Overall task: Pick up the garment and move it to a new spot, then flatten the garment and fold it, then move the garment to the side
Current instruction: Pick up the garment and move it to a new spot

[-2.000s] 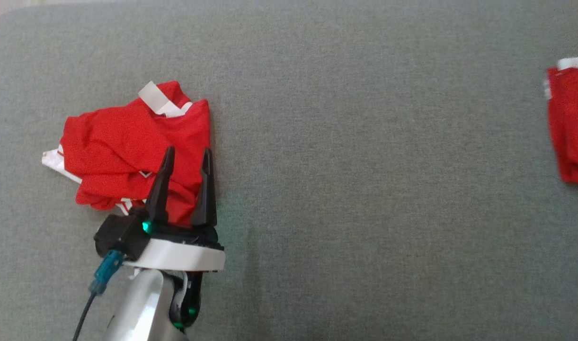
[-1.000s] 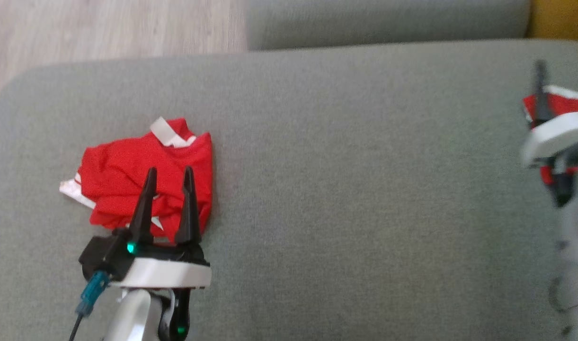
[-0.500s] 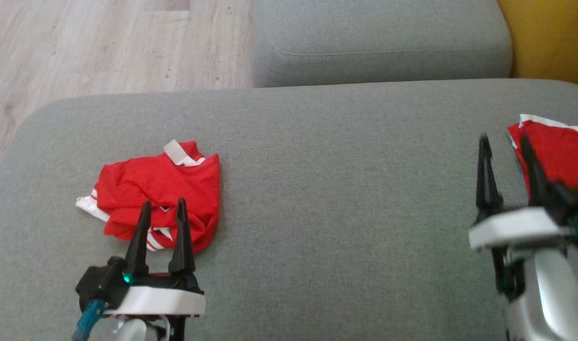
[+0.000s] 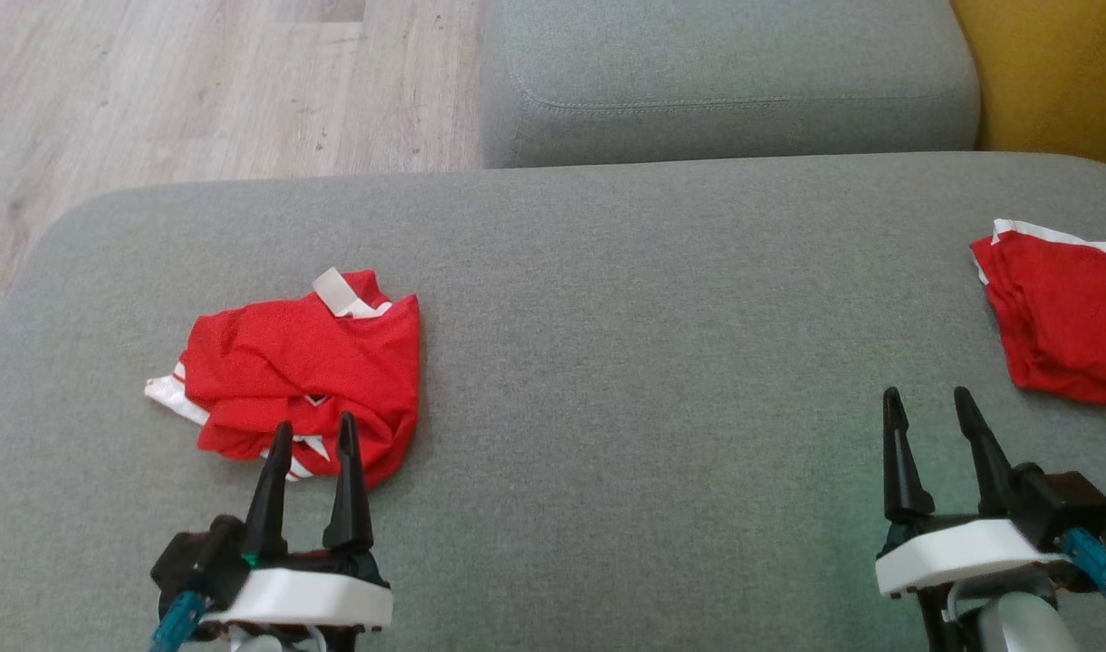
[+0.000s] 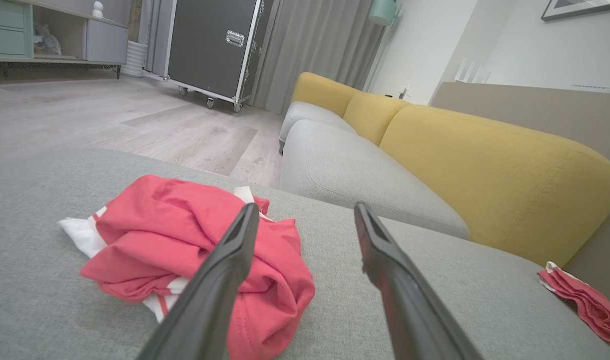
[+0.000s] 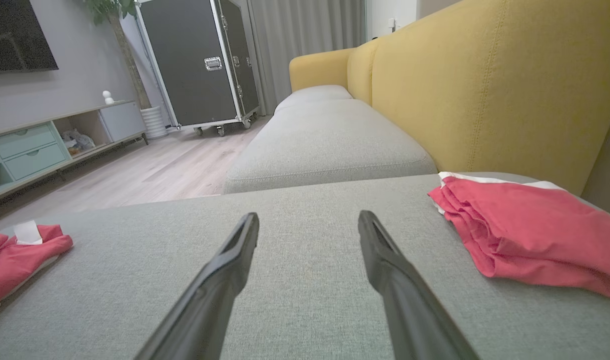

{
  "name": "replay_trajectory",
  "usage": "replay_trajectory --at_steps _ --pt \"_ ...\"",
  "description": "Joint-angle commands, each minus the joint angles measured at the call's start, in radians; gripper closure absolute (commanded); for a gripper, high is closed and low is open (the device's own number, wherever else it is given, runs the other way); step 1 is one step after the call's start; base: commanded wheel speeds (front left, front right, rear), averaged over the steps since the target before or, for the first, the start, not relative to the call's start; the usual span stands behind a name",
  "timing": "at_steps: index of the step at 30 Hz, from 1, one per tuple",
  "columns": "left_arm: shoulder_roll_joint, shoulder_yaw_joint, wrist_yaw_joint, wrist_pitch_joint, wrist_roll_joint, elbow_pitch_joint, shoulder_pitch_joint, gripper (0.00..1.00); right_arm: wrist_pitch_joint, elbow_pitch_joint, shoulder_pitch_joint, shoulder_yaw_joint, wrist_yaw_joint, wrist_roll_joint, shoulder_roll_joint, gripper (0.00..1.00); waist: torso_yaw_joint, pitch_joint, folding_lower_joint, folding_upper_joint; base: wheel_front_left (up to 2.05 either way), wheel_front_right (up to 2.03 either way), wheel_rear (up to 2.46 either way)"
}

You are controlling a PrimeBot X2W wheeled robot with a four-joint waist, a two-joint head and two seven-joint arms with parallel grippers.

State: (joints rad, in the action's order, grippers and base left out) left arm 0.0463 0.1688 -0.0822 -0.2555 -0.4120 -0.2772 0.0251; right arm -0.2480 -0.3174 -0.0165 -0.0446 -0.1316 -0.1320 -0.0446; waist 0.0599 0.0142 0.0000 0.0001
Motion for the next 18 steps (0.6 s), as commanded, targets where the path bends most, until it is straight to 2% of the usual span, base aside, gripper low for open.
replay_trajectory --at_steps 1,10,18 --pt "0.004 -0.030 0.002 -0.006 0.005 0.027 0.028 0.00 -0.013 0.039 -0.040 0.025 0.001 -0.003 -0.006 0.00 -0.001 0.000 0.0000 -0.0001 0.00 0.00 0.00" --pt "0.004 -0.034 0.002 -0.006 0.007 0.026 0.036 0.00 -0.014 0.060 -0.034 0.045 0.001 -0.027 -0.006 0.00 0.009 0.005 0.0000 -0.0001 0.00 0.00 0.00" --pt "0.004 -0.037 0.002 -0.006 0.024 0.018 0.036 0.00 -0.014 0.066 -0.020 0.098 0.001 -0.057 -0.006 0.00 0.085 0.017 0.0000 -0.0001 0.00 0.00 0.00"
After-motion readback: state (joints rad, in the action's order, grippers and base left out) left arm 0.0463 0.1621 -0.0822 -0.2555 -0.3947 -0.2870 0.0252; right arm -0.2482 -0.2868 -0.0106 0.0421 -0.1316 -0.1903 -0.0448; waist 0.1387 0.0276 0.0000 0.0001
